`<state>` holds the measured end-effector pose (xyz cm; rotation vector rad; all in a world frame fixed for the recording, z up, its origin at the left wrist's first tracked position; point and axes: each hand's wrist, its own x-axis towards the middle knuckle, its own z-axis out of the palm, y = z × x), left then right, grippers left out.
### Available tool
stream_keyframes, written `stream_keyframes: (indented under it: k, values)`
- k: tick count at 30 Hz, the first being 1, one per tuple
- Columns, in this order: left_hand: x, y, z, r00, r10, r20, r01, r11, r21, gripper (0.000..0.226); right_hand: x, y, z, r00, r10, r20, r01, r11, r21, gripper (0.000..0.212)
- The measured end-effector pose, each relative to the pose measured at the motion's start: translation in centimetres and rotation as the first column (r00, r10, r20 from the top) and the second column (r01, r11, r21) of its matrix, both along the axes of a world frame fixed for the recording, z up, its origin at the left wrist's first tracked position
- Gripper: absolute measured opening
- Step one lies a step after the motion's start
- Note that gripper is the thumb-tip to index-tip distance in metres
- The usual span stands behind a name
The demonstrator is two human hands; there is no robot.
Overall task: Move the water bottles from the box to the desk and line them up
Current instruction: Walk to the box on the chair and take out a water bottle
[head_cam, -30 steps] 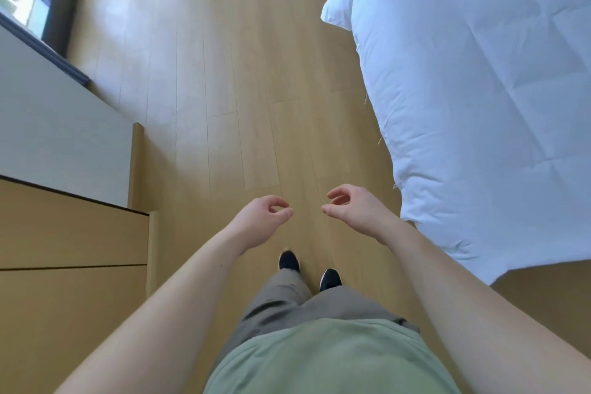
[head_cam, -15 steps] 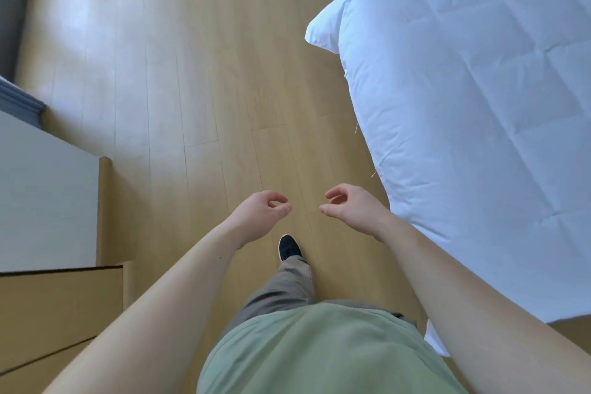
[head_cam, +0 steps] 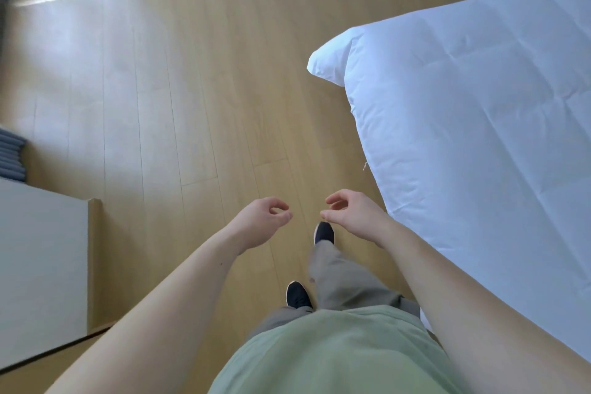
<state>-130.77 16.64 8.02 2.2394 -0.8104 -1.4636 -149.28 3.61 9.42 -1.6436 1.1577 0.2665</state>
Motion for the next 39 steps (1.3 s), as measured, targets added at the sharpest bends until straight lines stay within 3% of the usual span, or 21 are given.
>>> stream_keyframes:
  k: [21, 30, 39]
  values:
    - [22.4, -28.0, 1.2, 0.996, 0.008, 0.085, -0.011, 0.999, 0.034, 0.033, 23.4, -28.9, -0.6, 0.997, 0.057, 0.055, -0.059, 0.997, 0.042, 0.038]
    - [32.1, -39.9, -0.1, 0.998, -0.045, 0.042, 0.044, 0.999, 0.017, 0.017, 31.2, -38.8, -1.7, 0.999, -0.025, 0.047, 0.023, 0.999, 0.041, 0.035]
    - [44.2, -54.5, -0.6, 0.985, -0.172, 0.009, 0.172, 0.985, -0.009, 0.022, 41.9, -50.2, -1.3, 0.986, -0.165, 0.019, 0.165, 0.986, -0.003, 0.037]
